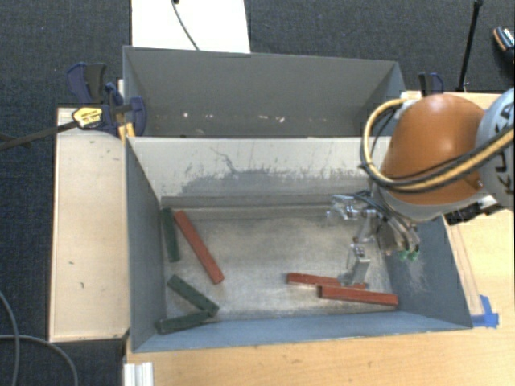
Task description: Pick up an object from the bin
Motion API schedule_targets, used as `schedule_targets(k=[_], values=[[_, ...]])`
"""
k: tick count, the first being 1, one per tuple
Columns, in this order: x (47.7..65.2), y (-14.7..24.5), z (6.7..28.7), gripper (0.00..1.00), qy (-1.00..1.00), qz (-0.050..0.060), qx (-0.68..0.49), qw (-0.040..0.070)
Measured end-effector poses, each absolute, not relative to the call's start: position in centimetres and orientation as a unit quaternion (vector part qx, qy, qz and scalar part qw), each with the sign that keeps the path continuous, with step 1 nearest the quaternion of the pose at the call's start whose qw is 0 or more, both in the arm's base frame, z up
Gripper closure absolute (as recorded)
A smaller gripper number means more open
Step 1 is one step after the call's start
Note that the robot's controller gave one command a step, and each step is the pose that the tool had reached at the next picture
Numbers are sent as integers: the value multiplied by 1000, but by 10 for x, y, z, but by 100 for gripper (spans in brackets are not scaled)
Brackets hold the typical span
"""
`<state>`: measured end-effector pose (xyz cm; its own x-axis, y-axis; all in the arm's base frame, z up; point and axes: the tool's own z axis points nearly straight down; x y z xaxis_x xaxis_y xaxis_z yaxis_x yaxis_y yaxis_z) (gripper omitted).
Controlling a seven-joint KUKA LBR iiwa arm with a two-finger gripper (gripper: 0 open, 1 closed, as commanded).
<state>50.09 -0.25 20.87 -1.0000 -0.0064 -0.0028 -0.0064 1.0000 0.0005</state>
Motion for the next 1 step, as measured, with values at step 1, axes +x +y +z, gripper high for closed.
schedule_targets(k=[1], values=[[514,29,66,0,1000,1,16,-3]])
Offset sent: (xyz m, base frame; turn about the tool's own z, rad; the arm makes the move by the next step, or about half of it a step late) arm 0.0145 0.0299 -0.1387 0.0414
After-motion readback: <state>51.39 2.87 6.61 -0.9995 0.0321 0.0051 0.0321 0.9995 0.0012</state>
